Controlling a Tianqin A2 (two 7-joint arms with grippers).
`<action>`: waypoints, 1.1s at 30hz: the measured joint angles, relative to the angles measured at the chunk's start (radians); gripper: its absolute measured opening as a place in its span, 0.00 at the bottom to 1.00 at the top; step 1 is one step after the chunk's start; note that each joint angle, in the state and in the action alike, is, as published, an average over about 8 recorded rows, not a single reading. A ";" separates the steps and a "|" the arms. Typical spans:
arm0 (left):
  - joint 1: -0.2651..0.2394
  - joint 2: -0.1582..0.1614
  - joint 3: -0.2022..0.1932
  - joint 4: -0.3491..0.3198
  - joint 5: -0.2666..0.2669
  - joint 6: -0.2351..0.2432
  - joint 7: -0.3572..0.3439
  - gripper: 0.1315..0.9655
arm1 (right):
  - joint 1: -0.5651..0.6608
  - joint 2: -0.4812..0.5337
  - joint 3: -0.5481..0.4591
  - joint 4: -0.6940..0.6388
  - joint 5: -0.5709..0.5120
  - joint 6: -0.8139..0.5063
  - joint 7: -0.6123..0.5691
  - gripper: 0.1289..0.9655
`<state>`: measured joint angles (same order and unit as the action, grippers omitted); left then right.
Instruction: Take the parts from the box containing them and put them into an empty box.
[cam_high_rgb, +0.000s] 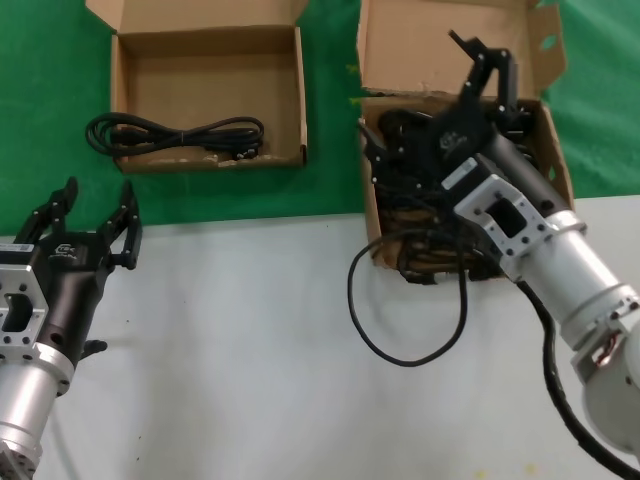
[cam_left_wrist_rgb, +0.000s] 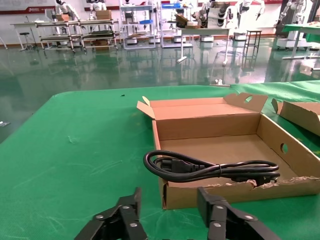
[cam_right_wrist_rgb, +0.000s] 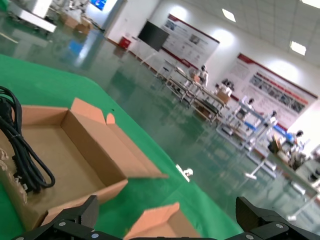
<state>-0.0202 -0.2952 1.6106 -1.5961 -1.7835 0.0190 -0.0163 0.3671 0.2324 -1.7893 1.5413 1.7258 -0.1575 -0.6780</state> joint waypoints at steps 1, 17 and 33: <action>0.000 0.000 0.000 0.000 0.000 0.000 0.000 0.26 | -0.006 0.001 0.003 0.001 0.001 0.003 0.012 1.00; 0.006 -0.001 -0.003 -0.001 -0.005 -0.006 0.005 0.68 | -0.108 0.020 0.055 0.017 0.022 0.046 0.199 1.00; 0.012 -0.003 -0.006 -0.002 -0.009 -0.011 0.009 0.92 | -0.209 0.038 0.108 0.033 0.042 0.090 0.385 1.00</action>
<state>-0.0087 -0.2979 1.6046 -1.5983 -1.7929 0.0082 -0.0071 0.1585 0.2708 -1.6817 1.5746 1.7680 -0.0680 -0.2926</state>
